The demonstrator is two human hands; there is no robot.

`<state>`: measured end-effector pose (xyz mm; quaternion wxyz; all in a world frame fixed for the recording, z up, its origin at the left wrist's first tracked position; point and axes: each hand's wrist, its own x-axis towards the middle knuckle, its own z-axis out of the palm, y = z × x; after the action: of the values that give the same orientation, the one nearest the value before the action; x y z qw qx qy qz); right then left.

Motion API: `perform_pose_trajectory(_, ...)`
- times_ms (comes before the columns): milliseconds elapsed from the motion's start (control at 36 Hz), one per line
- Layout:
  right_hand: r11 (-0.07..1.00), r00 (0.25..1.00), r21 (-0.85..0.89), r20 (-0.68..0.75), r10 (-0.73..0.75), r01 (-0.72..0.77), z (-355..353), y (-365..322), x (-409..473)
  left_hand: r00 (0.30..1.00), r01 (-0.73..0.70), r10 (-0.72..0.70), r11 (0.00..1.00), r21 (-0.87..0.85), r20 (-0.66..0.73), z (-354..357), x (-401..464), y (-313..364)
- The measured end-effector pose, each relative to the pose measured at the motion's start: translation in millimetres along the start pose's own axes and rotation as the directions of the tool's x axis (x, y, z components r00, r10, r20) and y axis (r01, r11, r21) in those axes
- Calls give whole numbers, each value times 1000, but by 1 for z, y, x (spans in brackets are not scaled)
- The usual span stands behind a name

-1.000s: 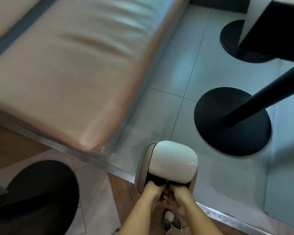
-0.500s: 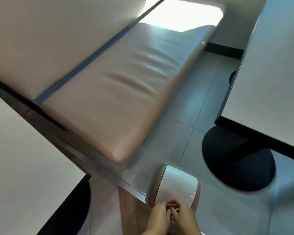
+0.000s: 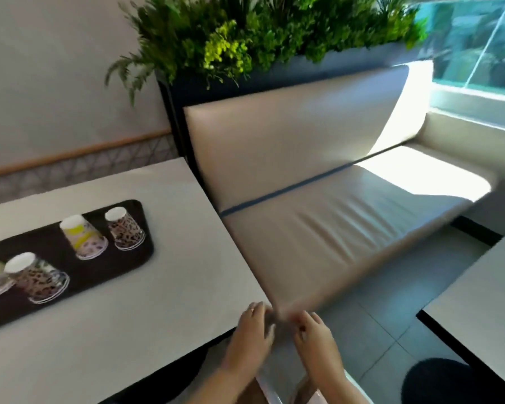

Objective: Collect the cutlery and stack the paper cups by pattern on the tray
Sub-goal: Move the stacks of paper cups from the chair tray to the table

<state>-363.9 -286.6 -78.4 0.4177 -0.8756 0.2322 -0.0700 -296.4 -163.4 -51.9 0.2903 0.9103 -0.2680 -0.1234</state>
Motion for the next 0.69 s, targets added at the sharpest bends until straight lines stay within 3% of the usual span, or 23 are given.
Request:
perform_pose_trajectory(194,953,959,-199,215,-184,228,12,-105,19,959,192,-172,979,72,-226,-103,-22,-60)
perform_pose_trajectory(389,805,828,-303,425,-365,510,64,-202,8,879,415,-354,898,147,-319,-194,-76,-124)
perform_pose_trajectory(528,673,732,-339,502,-462,657,114,-271,-9,823,533,-453,824,192,-342,-245,-118,-171)
perform_pose_trajectory(694,582,670,-353,527,-523,732,168,-342,-33,768,621,-517,745,243,-377,-295,-163,-218)
